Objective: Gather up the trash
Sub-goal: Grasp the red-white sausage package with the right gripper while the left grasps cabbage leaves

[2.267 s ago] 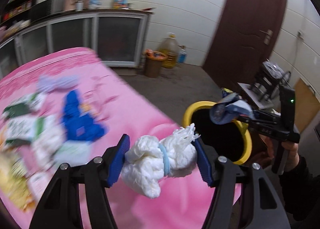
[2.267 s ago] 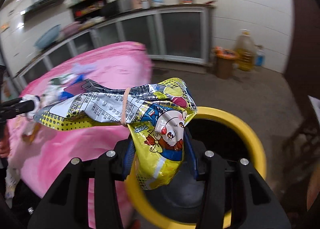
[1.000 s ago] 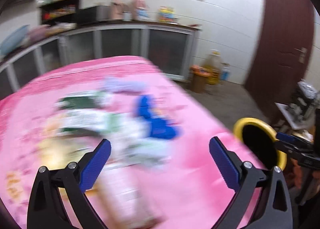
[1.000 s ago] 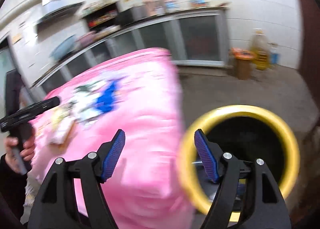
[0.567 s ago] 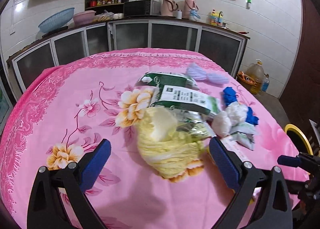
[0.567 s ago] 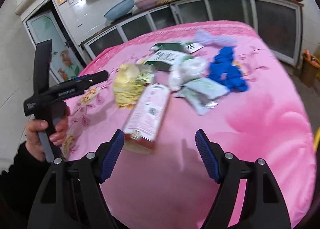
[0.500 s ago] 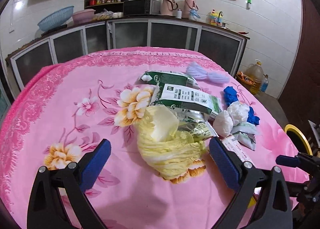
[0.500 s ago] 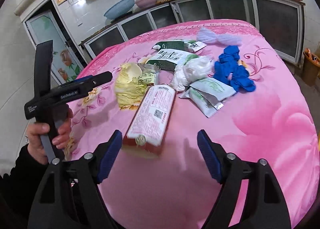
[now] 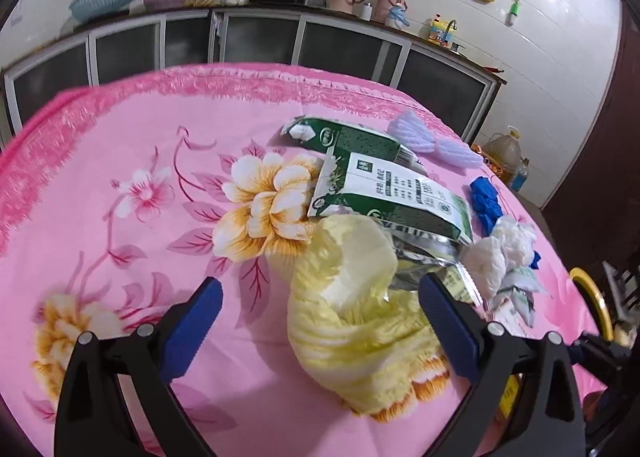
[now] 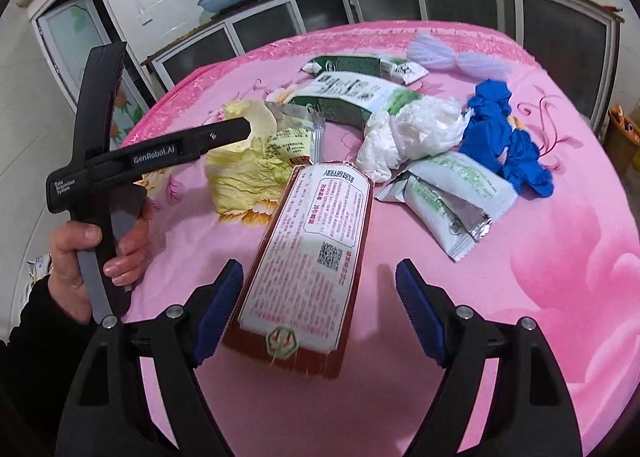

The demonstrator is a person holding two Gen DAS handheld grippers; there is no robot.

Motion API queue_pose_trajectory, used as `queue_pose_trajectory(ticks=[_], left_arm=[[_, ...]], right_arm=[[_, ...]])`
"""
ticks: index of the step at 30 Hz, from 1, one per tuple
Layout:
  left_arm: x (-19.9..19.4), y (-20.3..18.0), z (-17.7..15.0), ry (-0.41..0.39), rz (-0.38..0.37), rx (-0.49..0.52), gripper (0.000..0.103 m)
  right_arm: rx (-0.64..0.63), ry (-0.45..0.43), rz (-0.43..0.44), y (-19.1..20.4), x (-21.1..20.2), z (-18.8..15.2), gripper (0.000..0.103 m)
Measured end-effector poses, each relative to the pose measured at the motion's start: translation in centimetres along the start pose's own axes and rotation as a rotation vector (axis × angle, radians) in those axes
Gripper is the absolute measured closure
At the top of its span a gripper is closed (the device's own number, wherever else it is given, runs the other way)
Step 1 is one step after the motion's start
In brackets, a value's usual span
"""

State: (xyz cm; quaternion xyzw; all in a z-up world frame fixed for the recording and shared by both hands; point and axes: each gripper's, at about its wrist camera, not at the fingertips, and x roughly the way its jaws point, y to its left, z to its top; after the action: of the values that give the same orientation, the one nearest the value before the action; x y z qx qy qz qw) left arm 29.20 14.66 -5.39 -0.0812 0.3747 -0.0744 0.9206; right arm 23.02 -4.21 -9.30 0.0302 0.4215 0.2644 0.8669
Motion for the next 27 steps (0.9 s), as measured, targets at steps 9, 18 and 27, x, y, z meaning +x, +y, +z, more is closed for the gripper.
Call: queue_pose_trajectory(ticks=[9,18,27], left_arm=[[0.4,1.6,-0.4,0.023,-0.069,-0.079,0.093],[-5.7,1.7,-1.7,-0.043,-0.089,-0.089,0.094],[-12.2,0.9,-1.8,-0.141,-0.068,-0.076,0.094]], right_arm=[[-0.003,-0.004,0.009,0.3,-0.5,0.4,0.071],[0.023,-0.076,0.022,-0.7,-4.9,-0.1,0.071],[0.038,-0.128,0.017,-1.7,-8.2,-1.3,0.071]])
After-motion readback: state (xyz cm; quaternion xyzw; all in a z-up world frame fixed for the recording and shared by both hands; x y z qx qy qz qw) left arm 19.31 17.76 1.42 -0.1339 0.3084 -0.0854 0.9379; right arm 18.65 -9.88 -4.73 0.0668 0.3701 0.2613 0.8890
